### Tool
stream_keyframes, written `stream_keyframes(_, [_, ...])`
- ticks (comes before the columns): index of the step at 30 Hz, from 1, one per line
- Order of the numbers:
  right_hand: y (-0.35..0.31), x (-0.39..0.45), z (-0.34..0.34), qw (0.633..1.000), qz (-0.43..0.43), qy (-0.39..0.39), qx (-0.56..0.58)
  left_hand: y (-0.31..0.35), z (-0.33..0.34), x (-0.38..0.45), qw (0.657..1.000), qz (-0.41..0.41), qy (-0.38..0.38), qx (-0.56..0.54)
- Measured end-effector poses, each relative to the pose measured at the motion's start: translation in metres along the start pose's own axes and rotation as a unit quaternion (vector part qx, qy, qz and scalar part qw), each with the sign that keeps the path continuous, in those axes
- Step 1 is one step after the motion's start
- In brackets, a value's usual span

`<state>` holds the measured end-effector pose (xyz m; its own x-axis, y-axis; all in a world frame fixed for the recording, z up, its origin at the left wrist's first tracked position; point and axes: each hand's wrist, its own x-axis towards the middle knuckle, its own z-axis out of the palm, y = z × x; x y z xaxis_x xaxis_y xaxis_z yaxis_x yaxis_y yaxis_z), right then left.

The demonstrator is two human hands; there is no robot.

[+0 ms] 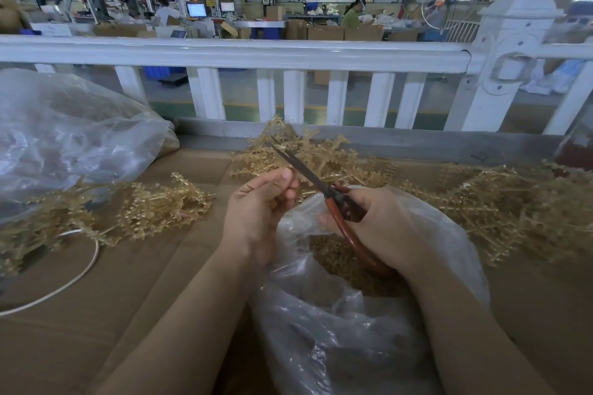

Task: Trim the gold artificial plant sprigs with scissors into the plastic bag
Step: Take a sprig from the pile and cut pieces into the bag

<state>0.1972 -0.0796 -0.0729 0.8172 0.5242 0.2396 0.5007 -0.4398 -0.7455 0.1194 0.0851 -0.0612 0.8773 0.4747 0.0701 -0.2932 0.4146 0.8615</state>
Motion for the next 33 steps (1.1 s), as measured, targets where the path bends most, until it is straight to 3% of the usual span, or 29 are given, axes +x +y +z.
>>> stream_keyframes(10, [0.003, 0.001, 0.001, 0.999, 0.006, -0.049, -0.006, 0.003, -0.004, 0.002, 0.990, -0.073, 0.076, -0.090])
stream_keyframes(13, [0.008, 0.003, 0.000, 0.999, 0.018, -0.023, 0.034, 0.004, -0.005, 0.003, 0.985, -0.091, 0.083, -0.122])
stream_keyframes(20, [0.000, 0.001, 0.000, 0.983, 0.043, 0.035, 0.174, -0.006, 0.003, 0.000, 0.996, -0.071, -0.010, 0.046])
stream_keyframes(33, [-0.012, -0.002, -0.004, 0.971, 0.030, 0.066, 0.226, -0.010, 0.006, -0.003, 0.988, -0.062, -0.078, 0.121])
